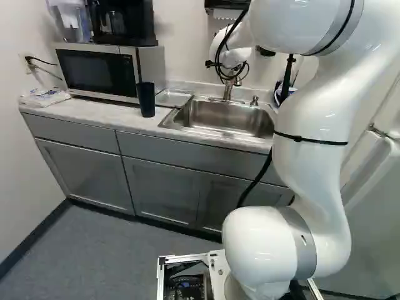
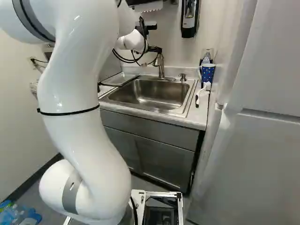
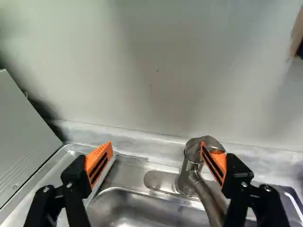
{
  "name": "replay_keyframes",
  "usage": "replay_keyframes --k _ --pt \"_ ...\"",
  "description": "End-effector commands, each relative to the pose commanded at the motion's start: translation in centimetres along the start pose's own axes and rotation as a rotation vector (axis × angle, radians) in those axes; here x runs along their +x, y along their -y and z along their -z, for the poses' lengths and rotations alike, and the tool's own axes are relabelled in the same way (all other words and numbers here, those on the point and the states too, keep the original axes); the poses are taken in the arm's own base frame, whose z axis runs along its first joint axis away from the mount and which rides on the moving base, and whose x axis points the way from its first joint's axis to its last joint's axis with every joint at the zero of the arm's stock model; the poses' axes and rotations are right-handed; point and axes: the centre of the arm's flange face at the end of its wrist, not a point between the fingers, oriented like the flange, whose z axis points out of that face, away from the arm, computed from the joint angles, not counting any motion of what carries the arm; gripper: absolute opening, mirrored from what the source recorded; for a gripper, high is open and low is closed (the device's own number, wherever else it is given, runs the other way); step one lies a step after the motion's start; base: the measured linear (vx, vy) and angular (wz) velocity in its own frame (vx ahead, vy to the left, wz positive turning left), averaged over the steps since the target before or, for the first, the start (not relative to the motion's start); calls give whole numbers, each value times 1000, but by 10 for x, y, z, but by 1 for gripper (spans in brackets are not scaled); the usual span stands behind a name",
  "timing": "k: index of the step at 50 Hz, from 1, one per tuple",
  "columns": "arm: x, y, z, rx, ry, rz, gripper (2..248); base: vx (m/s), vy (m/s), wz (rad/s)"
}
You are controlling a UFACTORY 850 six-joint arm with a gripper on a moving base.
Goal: Rinse the cup and place it in the tray
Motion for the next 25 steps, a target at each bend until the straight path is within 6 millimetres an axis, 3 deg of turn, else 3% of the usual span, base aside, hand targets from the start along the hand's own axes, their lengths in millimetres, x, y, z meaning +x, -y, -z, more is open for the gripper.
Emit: replay_keyframes --k 25 --pt "8 0 -5 1 -80 0 247 0 0 0"
